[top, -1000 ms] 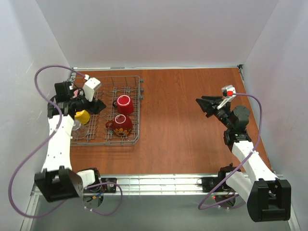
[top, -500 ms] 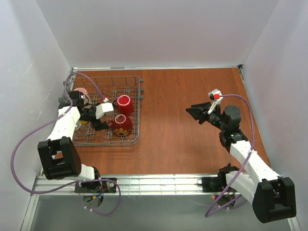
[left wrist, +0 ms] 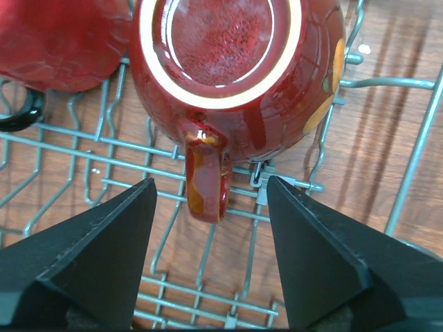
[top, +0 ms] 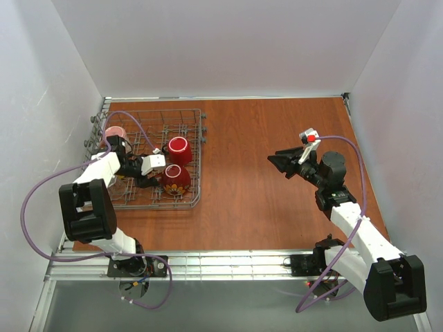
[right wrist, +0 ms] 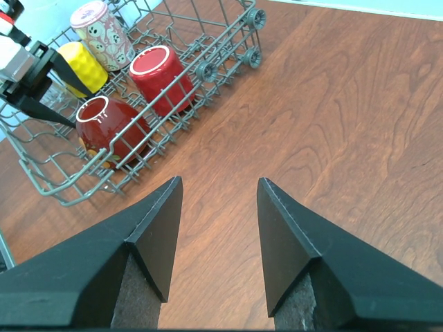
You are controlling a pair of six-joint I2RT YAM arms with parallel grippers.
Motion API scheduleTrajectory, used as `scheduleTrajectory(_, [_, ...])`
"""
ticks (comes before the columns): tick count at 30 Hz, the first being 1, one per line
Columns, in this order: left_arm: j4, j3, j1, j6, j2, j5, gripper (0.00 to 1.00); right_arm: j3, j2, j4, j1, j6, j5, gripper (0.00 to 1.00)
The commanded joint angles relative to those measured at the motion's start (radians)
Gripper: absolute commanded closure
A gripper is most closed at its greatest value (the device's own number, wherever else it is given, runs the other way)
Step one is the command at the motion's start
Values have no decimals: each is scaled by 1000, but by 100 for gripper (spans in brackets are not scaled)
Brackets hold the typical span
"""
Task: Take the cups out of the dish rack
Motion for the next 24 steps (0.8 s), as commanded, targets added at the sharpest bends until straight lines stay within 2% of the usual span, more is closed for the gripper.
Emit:
scheduleTrajectory(1, [-12, -8, 1, 69, 37, -1, 41, -2, -5, 3, 5, -14, 18, 59])
scheduleTrajectory(4, [-32, -7, 1, 91, 52, -11, 42, -2, 1, 5, 6, -14, 19, 59])
scheduleTrajectory(17, [-12, -18, 0, 75, 46, -3, 72, -2, 10, 3, 8, -7, 28, 59])
scheduleTrajectory(20, [-9, -16, 0, 65, 44, 5, 81, 0, 9, 3, 8, -7, 30, 58])
scheduleTrajectory(24, [-6, -10, -2, 46, 31, 2, 100, 1, 10, 3, 9, -7, 30, 58])
